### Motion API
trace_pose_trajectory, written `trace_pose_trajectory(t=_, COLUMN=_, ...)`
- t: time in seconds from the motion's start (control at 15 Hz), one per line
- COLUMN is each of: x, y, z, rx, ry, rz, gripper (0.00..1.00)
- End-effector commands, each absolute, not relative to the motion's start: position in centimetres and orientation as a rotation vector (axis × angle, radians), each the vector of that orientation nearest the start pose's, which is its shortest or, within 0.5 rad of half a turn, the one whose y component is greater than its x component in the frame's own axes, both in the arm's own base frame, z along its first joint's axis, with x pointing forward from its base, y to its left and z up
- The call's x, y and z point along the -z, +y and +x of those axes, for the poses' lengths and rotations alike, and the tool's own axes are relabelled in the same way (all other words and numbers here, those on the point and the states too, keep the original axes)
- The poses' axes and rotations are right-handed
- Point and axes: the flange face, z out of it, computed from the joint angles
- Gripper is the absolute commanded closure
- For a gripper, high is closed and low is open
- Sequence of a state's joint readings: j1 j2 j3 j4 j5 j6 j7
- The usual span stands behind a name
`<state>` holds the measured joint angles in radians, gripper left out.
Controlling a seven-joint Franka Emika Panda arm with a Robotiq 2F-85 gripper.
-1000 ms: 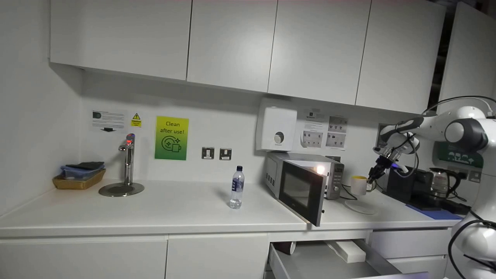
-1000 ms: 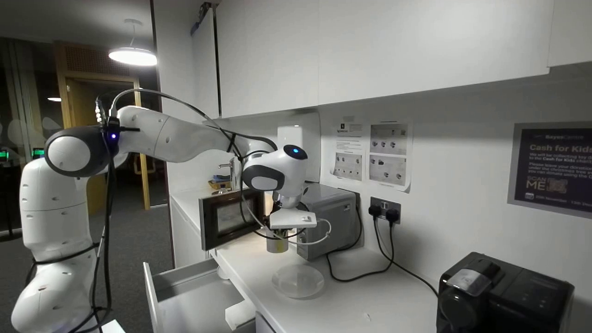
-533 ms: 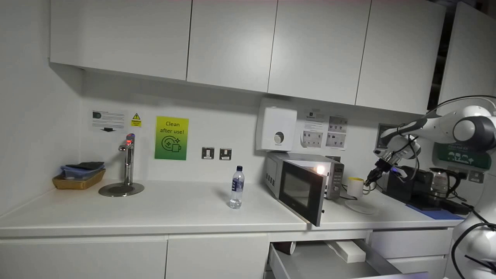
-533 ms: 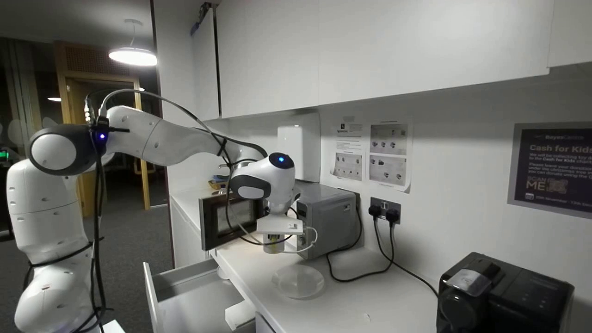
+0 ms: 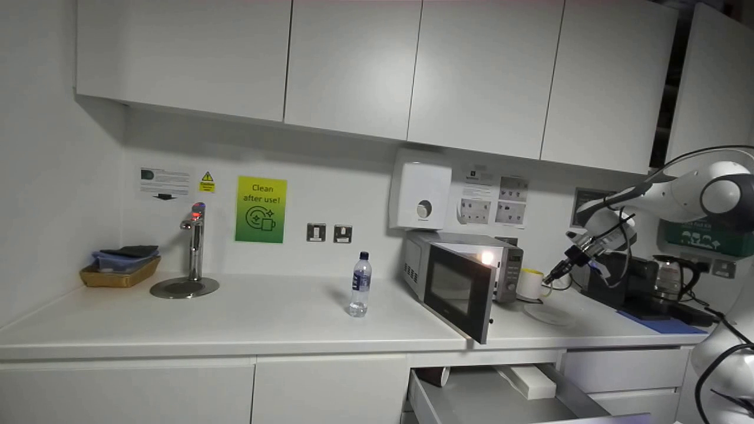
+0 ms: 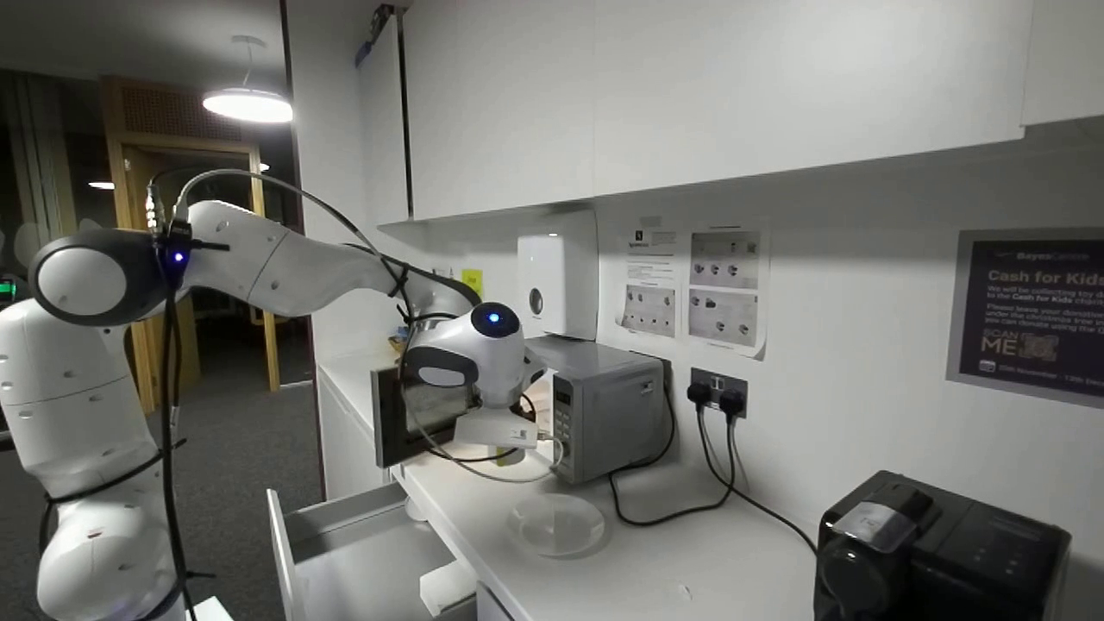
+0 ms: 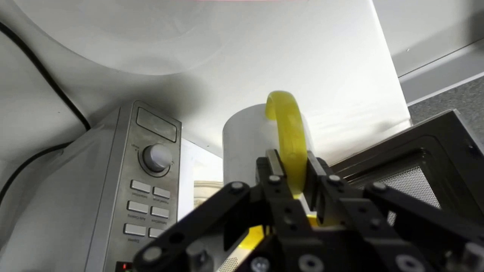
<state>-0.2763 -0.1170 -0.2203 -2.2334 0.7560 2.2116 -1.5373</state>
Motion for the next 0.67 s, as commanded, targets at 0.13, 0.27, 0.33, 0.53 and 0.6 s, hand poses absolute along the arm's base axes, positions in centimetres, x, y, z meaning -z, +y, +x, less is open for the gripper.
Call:
trace_pose_trajectory(t=0.13, x=-44.7, y=-19.9, z=45.6, rx=0.981, ry=-0.756, rz=-2.659, gripper=0.96)
trace_pose_trajectory(t=0.27, x=-44.7, y=-18.8, z=45.4, rx=0.997, ry=-0.750, rz=-2.677, gripper=0.96)
trace_pose_trajectory(t=0.33, x=-44.6, y=-18.3, z=45.3, rx=1.002, ry=-0.745, rz=-2.684, gripper=0.96)
trace_pose_trajectory(t=0.53, x=-44.4, y=-16.8, z=45.0, rx=1.016, ry=-0.724, rz=-2.705, gripper=0.96)
trace_pose_trajectory(t=0.6, x=-44.4, y=-16.4, z=44.9, rx=1.022, ry=-0.720, rz=-2.706, gripper=0.96)
